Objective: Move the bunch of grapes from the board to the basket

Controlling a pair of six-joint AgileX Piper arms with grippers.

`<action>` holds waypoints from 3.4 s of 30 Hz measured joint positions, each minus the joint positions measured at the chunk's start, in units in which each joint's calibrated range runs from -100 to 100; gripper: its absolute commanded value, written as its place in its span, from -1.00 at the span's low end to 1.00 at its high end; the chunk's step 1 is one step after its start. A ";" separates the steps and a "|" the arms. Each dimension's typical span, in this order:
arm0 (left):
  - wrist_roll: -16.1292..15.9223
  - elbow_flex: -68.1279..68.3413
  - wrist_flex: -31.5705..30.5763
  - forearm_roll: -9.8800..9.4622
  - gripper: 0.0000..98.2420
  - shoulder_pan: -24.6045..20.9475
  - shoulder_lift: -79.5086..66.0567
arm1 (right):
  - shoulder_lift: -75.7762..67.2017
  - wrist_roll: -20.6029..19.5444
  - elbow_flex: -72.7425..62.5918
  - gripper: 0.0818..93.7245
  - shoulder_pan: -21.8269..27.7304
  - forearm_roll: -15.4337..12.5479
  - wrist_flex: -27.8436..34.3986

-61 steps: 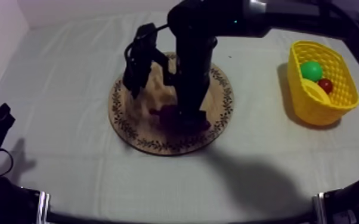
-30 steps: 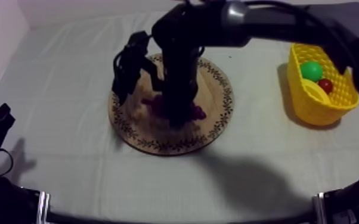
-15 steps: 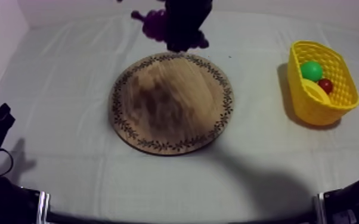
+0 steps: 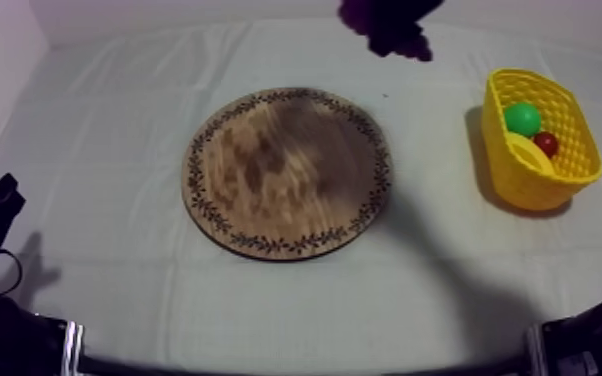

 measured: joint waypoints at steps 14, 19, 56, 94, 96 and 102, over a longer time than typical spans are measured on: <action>0.00 0.00 0.00 0.00 -1.00 0.00 0.00 | -8.43 -2.23 18.92 -0.38 16.87 0.56 -3.18; 0.00 0.00 0.00 0.00 -1.00 0.00 0.00 | -9.80 -1.75 24.55 -0.38 21.65 1.32 -4.31; 0.00 0.00 0.00 0.00 -1.00 0.00 0.00 | -15.30 -1.10 37.22 -0.63 23.89 0.90 -12.89; 0.00 0.00 0.00 0.00 -1.00 0.00 0.00 | -90.15 -0.58 102.40 -0.99 17.51 -16.84 -52.82; 0.00 0.00 0.00 0.00 -1.00 0.00 0.00 | -93.08 -2.05 102.77 -0.99 17.15 -14.76 -52.47; 0.00 0.00 0.00 0.00 -1.00 0.00 0.00 | -100.80 -7.39 103.76 -0.99 16.21 -9.50 -52.93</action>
